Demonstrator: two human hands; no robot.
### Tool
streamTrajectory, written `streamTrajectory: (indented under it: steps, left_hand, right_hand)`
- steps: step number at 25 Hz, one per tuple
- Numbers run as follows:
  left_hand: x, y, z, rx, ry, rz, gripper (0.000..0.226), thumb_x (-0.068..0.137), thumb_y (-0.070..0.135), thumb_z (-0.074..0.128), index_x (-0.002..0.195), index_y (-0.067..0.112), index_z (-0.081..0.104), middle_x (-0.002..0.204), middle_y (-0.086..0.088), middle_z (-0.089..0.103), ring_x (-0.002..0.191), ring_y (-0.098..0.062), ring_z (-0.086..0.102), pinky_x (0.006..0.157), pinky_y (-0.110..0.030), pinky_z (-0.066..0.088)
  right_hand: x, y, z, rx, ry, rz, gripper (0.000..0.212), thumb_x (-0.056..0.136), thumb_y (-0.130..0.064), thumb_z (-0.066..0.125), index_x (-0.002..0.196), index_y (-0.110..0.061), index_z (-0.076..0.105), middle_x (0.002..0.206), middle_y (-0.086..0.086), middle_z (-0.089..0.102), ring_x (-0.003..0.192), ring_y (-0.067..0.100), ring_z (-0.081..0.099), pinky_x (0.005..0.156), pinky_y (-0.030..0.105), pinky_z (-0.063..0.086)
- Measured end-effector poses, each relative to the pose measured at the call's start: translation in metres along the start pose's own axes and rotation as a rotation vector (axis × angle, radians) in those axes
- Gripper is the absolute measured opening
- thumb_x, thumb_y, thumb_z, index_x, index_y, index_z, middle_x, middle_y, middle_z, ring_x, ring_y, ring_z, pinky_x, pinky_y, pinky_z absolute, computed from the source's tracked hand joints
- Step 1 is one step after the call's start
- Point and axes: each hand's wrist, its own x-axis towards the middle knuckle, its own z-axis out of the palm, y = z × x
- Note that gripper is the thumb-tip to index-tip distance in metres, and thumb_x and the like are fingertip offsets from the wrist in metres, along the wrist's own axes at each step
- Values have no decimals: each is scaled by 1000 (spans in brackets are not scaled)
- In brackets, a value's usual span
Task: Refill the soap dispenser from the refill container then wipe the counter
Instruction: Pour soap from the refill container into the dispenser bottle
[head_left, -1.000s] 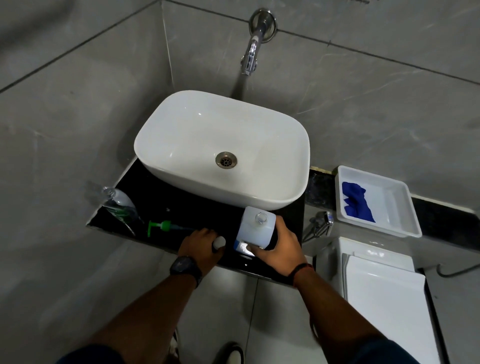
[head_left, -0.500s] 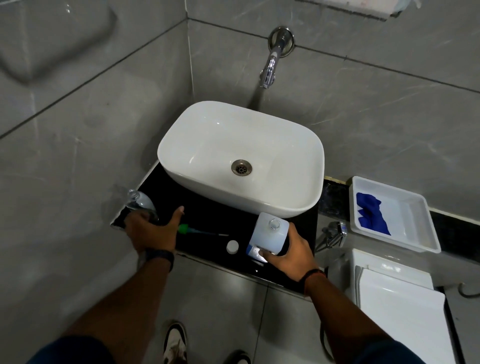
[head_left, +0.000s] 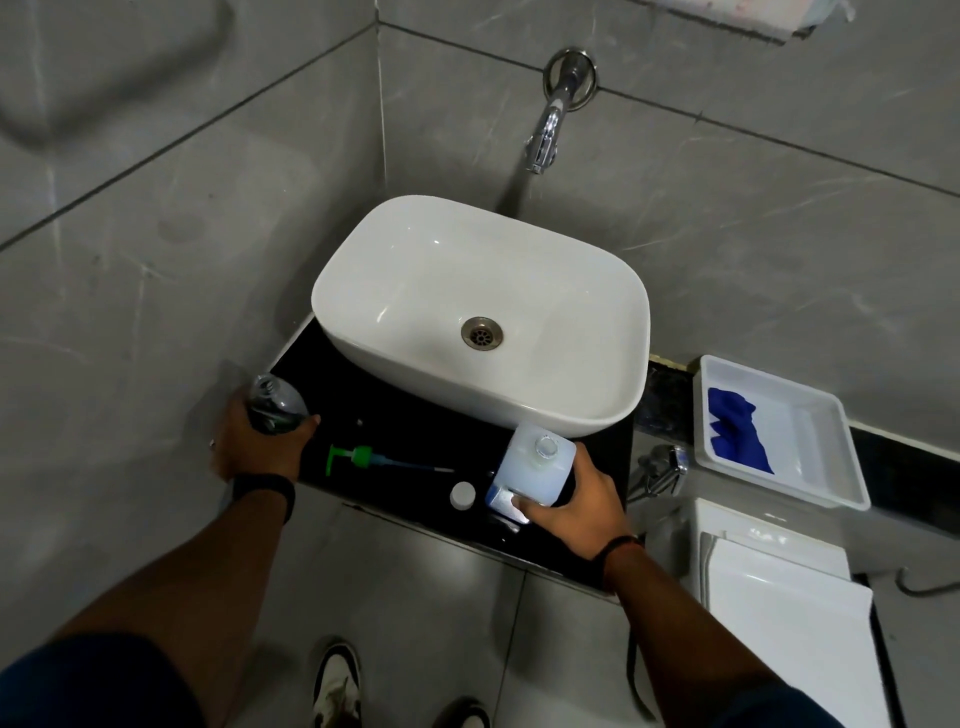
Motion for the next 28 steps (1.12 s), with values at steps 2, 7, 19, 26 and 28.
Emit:
streamTrajectory:
  steps: [2, 7, 19, 26, 28]
  left_hand:
    - [0, 1, -1, -19, 1, -12, 84, 45, 41, 85, 118, 26, 49, 118, -9, 62, 106, -31, 59, 94, -50, 47]
    - [0, 31, -16, -68, 111, 85, 80, 49, 35, 86, 119, 25, 49, 120, -11, 58, 107, -30, 58, 93, -46, 48]
    - [-71, 197, -13, -208, 28, 437, 84, 50, 25, 90, 124, 13, 52, 116, -16, 53, 103, -31, 56, 87, -29, 42]
    - [-109, 225, 3, -153, -166, 499, 94, 48, 42, 84, 131, 29, 41, 119, 0, 48, 102, -21, 58, 85, -23, 41]
    - [-115, 230, 2, -134, -180, 510, 94, 48, 42, 83, 132, 29, 41, 119, 1, 48, 102, -20, 58, 84, -24, 42]
  right_hand:
    - [1, -4, 0, 4, -6, -16, 65, 59, -35, 86, 107, -51, 46, 102, -29, 57, 96, -22, 50, 69, -3, 38]
    - [3, -33, -7, 39, 6, -104, 62, 55, -46, 82, 109, -43, 51, 105, -20, 62, 99, -10, 56, 73, 4, 44]
    - [40, -184, -103, -51, 197, -331, 66, 54, -46, 84, 110, -27, 55, 101, -5, 67, 90, 19, 63, 77, 39, 54]
    - [42, -229, -154, -436, 71, -346, 66, 48, -59, 78, 104, -31, 57, 95, -8, 67, 86, 20, 61, 71, 32, 48]
    - [42, -238, -165, -543, 32, -350, 68, 48, -60, 78, 106, -30, 58, 95, -5, 66, 85, 21, 60, 70, 31, 46]
